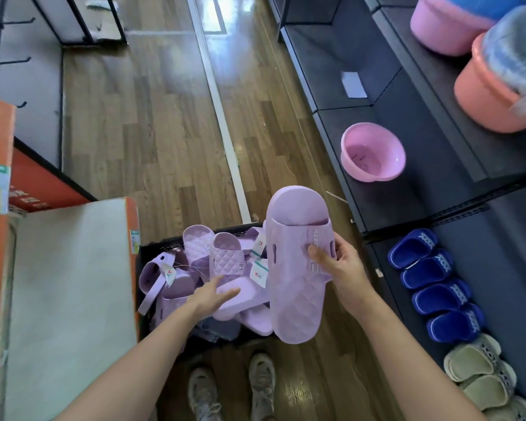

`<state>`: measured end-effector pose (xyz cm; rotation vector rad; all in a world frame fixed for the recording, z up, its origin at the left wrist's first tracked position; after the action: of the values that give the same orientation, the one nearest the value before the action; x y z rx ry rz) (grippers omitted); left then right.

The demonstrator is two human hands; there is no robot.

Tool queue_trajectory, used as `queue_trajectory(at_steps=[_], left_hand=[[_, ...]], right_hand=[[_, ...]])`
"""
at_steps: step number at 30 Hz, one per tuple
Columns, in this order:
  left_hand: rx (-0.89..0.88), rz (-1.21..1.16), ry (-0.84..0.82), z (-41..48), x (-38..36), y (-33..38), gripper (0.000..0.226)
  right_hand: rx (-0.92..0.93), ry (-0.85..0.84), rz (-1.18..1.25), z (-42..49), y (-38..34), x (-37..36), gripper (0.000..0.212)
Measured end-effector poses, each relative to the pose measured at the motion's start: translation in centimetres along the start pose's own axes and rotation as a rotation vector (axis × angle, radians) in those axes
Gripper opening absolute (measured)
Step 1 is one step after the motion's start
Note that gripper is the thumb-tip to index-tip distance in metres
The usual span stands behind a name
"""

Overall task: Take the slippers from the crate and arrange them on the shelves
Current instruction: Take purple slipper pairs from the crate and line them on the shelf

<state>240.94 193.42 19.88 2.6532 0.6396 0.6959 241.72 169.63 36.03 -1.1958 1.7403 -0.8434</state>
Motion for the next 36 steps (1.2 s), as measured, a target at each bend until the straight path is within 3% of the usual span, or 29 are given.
queue_trajectory(at_steps=[4, 8, 12, 18, 24, 29, 33, 36], left_hand=[[-0.003, 0.126, 0.040, 1.4, -0.5, 0.3, 0.075], [0.024, -0.123, -0.075, 2.2, -1.0, -0.5, 0.087], [0.023, -0.299, -0.199, 1.8, -2.4, -1.1, 0.046], [-0.036, -0.534, 0.013, 0.2, -0.9, -1.5, 0.068], [-0.081, -0.762, 0.148, -2.5, 3.7, -1.1, 0.041], [-0.276, -0.774, 0.164, -6.9, 7.8, 1.9, 0.064], [-0.422, -0.784, 0.227, -11.1, 10.0, 6.5, 0.075], [-0.476, -0.786, 0.217, -13.9, 10.9, 8.9, 0.077]], right_hand=[[-0.039, -0.021, 0.033, 0.4, 0.9, -0.2, 0.035], [-0.047, -0.033, 0.069, 1.1, 0.8, 0.0, 0.032], [-0.053, -0.018, 0.083, 1.7, 0.8, 0.4, 0.037], [-0.079, 0.066, 0.081, 2.1, 1.9, 1.8, 0.047], [-0.077, 0.141, 0.032, 2.1, 1.7, 2.3, 0.040], [-0.041, 0.198, -0.008, 1.7, -0.7, 2.0, 0.043], [-0.003, 0.230, -0.012, 1.0, -3.7, 2.1, 0.057], [0.035, 0.220, -0.016, 0.0, -6.4, 2.5, 0.047]])
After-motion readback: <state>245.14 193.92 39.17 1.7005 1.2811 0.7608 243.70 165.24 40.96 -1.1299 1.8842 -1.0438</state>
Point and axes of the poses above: each hand's wrist, its own z-axis towards the middle knuckle, its own x-axis out of the back of the hand, y = z × x, the point moved 4 cm from there along z, towards the middle knuckle, and after that the axes turned 12 degrees about z, right-handed, at the moved point
